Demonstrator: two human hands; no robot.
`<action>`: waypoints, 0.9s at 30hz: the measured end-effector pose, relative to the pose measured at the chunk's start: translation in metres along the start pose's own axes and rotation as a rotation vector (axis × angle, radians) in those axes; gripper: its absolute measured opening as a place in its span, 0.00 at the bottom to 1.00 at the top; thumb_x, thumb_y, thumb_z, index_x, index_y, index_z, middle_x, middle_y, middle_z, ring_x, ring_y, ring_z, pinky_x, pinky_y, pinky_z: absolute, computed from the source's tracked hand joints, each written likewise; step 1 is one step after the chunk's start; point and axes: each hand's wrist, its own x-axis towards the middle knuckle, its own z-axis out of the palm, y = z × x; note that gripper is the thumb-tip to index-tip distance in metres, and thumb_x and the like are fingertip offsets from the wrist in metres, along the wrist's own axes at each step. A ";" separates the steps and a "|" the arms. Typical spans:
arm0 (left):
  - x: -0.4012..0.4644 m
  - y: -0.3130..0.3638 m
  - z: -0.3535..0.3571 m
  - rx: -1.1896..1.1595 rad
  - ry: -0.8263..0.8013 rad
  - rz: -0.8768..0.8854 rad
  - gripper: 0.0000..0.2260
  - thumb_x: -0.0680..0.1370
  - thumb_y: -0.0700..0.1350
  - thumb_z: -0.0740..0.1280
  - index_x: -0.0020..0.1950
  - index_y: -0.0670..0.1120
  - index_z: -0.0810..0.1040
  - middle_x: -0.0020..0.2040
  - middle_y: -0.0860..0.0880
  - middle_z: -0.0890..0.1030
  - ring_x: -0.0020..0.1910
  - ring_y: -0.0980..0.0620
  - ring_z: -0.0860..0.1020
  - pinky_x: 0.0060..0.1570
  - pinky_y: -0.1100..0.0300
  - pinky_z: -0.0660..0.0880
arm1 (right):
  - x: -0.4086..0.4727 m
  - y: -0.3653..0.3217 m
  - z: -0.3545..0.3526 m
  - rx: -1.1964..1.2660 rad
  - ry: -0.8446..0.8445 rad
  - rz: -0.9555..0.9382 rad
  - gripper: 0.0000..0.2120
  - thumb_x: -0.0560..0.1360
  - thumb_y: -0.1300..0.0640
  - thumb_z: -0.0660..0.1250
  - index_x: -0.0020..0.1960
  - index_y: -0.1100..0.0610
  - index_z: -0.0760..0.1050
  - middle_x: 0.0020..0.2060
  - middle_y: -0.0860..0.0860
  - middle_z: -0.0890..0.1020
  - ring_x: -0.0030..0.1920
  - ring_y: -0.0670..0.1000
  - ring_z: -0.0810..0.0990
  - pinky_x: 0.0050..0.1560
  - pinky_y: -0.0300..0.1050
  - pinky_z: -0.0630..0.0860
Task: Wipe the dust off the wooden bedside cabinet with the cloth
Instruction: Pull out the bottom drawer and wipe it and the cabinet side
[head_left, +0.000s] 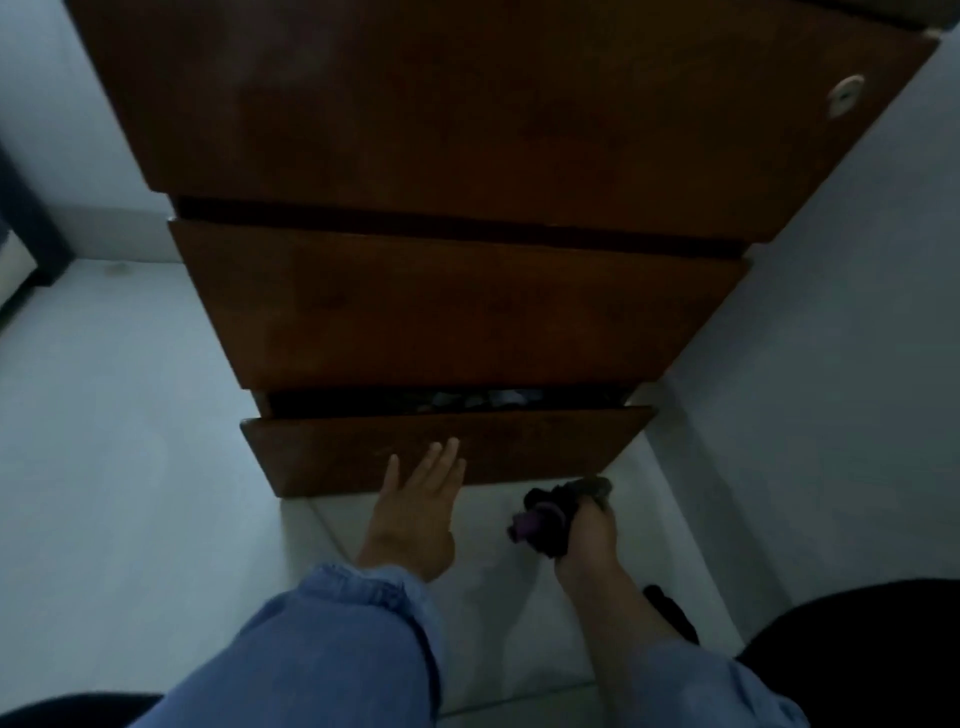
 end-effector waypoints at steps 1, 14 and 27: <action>0.002 0.003 0.001 0.064 0.000 -0.008 0.37 0.76 0.41 0.58 0.78 0.46 0.37 0.76 0.50 0.31 0.76 0.51 0.35 0.72 0.42 0.35 | 0.015 -0.009 -0.001 0.040 0.020 -0.036 0.19 0.77 0.52 0.58 0.65 0.58 0.72 0.59 0.62 0.78 0.50 0.62 0.79 0.55 0.61 0.78; 0.025 -0.018 0.021 0.275 0.048 -0.094 0.40 0.76 0.47 0.57 0.71 0.45 0.26 0.64 0.50 0.18 0.68 0.54 0.26 0.58 0.38 0.22 | 0.072 -0.050 0.083 0.092 0.452 -0.179 0.26 0.82 0.50 0.49 0.78 0.51 0.48 0.73 0.56 0.62 0.69 0.58 0.67 0.67 0.49 0.66; 0.056 -0.026 0.022 0.272 0.101 -0.098 0.39 0.76 0.48 0.56 0.72 0.44 0.26 0.65 0.49 0.19 0.70 0.53 0.27 0.62 0.34 0.27 | 0.094 -0.035 0.114 -0.162 0.604 -0.462 0.26 0.82 0.48 0.46 0.78 0.50 0.43 0.69 0.60 0.61 0.65 0.60 0.68 0.67 0.56 0.67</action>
